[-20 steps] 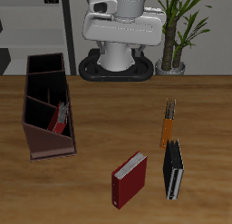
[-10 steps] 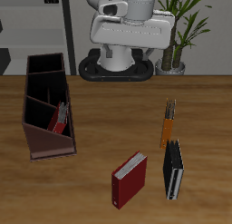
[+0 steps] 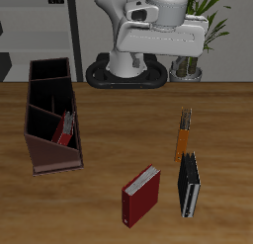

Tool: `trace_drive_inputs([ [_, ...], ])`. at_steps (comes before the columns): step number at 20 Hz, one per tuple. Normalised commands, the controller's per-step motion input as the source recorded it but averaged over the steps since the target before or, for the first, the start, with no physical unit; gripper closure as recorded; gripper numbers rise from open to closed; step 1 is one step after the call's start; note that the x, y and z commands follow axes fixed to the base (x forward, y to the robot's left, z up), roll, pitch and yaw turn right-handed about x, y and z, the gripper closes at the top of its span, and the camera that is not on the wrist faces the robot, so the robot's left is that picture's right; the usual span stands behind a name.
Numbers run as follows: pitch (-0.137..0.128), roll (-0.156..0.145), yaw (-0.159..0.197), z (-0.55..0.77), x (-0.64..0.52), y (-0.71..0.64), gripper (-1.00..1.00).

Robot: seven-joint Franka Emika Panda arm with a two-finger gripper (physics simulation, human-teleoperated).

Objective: Place the left red book into the right desk caddy's left compartment and place the striped book into the right desk caddy's right compartment

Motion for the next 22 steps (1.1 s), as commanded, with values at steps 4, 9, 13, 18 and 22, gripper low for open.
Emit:
trace_drive_inputs([
  [4,-0.002,0.009,-0.018,-0.09,-0.09,0.29,-1.0],
  [9,-0.019,0.023,0.016,0.03,0.02,0.25,-1.0],
  [13,-0.021,0.002,0.006,0.06,0.06,0.08,-1.0],
  [18,-0.019,-0.063,0.01,0.05,0.34,-0.06,-1.0],
  [22,-0.001,-0.017,0.001,-0.04,0.22,-0.02,-1.0],
])
